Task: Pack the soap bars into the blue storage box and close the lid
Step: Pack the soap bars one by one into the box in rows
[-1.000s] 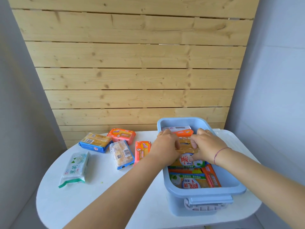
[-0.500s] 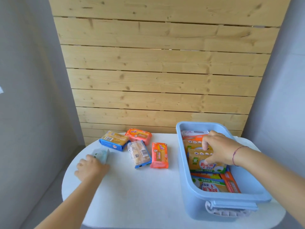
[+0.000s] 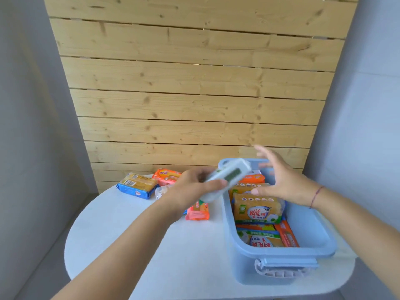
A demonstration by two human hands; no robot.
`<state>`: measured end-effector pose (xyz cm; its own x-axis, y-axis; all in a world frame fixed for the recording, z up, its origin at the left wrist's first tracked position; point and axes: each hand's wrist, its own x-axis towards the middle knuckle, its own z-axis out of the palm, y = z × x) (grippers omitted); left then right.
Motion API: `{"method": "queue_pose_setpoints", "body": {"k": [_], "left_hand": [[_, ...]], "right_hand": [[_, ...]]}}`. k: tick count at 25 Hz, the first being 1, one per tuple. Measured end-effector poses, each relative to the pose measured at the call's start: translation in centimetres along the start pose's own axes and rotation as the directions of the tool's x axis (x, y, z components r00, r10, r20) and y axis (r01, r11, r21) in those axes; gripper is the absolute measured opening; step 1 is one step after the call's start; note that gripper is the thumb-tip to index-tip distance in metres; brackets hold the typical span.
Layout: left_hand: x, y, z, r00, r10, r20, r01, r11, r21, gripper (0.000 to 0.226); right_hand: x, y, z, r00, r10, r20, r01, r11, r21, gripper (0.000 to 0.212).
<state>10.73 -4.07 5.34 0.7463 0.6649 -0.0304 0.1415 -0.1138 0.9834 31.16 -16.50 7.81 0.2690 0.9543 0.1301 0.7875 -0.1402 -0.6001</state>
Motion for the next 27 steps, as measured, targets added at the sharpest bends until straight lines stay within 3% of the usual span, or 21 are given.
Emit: {"method": "queue_pose_setpoints", "body": {"k": [2,4,6,8,10,12,13,15,17,22,27], "left_hand": [[0.5,2.3,1.9,0.983,-0.072,0.169,0.055,0.993,0.104,0.061],[0.9,3.7,3.7,0.96,-0.135,0.245,0.079,0.971,0.226,0.055],[1.2,4.2,4.7,0.953,-0.166,0.253,0.096,0.959,0.268,0.047],[1.8,3.6,4.6,0.98,-0.111,0.164,0.071,0.97,0.232,0.037],[2.5,1.7,3.3,0.997,0.013,-0.073,0.004,0.974,0.229,0.027],[3.7,-2.1,0.6,0.925,0.063,-0.374,0.05,0.957,0.285,0.029],[4.4,-4.6,-0.9,0.879,0.016,-0.476,0.155,0.936,0.317,0.037],[5.0,-9.4,-3.3,0.822,-0.199,-0.534,0.433,0.828,0.357,0.063],[5.5,-12.8,-4.0,0.749,-0.343,-0.567,0.602,0.709,0.367,0.083],[7.6,-14.5,-2.8,0.662,-0.27,-0.699,0.675,0.619,0.401,0.096],[7.3,-14.1,-2.3,0.653,-0.281,-0.704,0.7,0.58,0.417,0.076]], "right_hand": [[-0.9,-1.0,-1.0,0.987,-0.161,0.017,0.162,0.977,-0.137,0.098],[-1.9,-1.3,-1.1,0.976,-0.212,0.059,0.22,0.932,-0.289,0.073],[-2.7,-0.5,-0.7,0.983,-0.153,0.098,0.176,0.936,-0.304,0.051],[-3.3,1.1,-0.3,0.98,-0.07,0.187,0.11,0.97,-0.215,0.045],[-3.4,2.5,0.7,0.972,-0.024,0.235,0.083,0.966,-0.245,0.047],[-3.2,3.1,1.8,0.984,-0.048,0.172,0.11,0.922,-0.372,0.041],[-2.9,3.1,2.2,0.989,-0.064,0.13,0.113,0.904,-0.412,0.04],[-2.2,2.8,2.2,0.995,-0.056,0.086,0.088,0.894,-0.44,0.039],[-1.5,2.6,2.0,0.993,0.003,0.122,0.045,0.921,-0.386,0.032],[-0.9,2.5,2.2,0.969,0.058,0.239,0.021,0.948,-0.318,0.029],[-1.1,2.6,2.2,0.964,0.056,0.258,0.028,0.951,-0.308,0.029]]}}
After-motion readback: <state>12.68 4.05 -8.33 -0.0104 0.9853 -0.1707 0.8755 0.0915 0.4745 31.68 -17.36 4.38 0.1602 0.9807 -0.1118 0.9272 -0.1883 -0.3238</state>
